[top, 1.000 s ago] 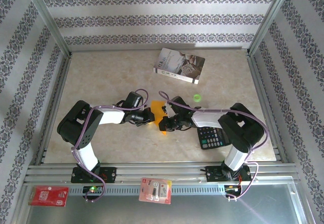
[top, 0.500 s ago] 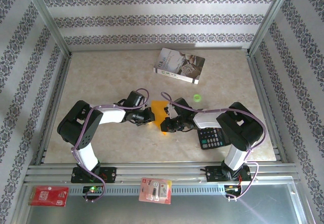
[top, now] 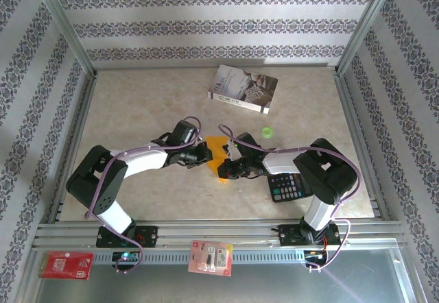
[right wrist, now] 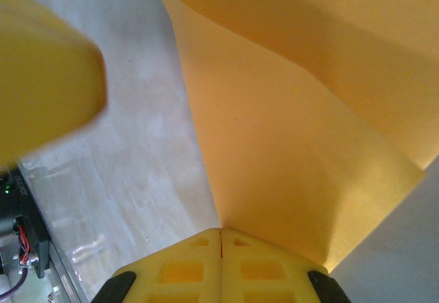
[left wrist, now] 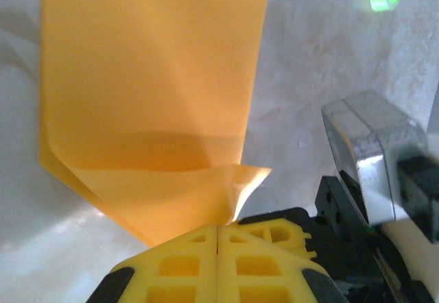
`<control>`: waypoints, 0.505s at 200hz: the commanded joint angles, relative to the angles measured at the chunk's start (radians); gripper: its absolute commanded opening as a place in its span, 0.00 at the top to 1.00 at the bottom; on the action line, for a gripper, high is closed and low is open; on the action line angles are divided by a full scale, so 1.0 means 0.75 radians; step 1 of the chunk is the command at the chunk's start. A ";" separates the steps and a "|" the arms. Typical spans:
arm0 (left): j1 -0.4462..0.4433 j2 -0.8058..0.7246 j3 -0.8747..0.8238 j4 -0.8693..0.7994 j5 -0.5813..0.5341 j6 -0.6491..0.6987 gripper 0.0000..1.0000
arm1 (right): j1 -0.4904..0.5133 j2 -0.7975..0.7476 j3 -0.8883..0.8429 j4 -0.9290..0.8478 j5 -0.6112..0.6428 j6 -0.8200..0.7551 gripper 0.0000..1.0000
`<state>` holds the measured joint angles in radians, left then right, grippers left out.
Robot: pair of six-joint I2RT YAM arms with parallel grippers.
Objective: Fold a paper plane with a square sheet of paper (pick it up from the middle)
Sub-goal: Third fold the triangle at the center of the table.
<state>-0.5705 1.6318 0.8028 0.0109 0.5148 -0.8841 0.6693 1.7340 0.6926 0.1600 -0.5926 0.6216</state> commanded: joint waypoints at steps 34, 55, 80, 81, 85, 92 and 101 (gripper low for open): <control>-0.066 0.149 0.037 0.061 0.052 -0.053 1.00 | -0.010 0.043 -0.058 -0.155 0.089 -0.052 1.00; -0.066 0.185 0.035 0.065 0.036 -0.046 1.00 | -0.010 0.037 -0.060 -0.162 0.093 -0.052 1.00; -0.056 0.217 0.025 0.066 0.003 -0.030 1.00 | -0.010 0.035 -0.060 -0.196 0.103 -0.063 1.00; -0.055 0.219 0.024 0.065 0.002 -0.029 1.00 | -0.011 0.034 -0.060 -0.199 0.104 -0.063 1.00; -0.050 0.222 0.022 0.064 -0.001 -0.028 1.00 | -0.011 0.033 -0.061 -0.208 0.108 -0.065 1.00; -0.044 0.225 0.018 0.063 -0.003 -0.024 1.00 | -0.011 0.031 -0.060 -0.226 0.116 -0.070 1.00; -0.034 0.227 0.012 0.068 -0.007 -0.021 1.00 | -0.012 0.030 -0.058 -0.255 0.127 -0.074 1.00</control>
<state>-0.6075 1.7683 0.8146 0.0536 0.5423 -0.9062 0.6693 1.7302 0.6914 0.1513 -0.5888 0.5995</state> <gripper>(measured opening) 0.037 0.050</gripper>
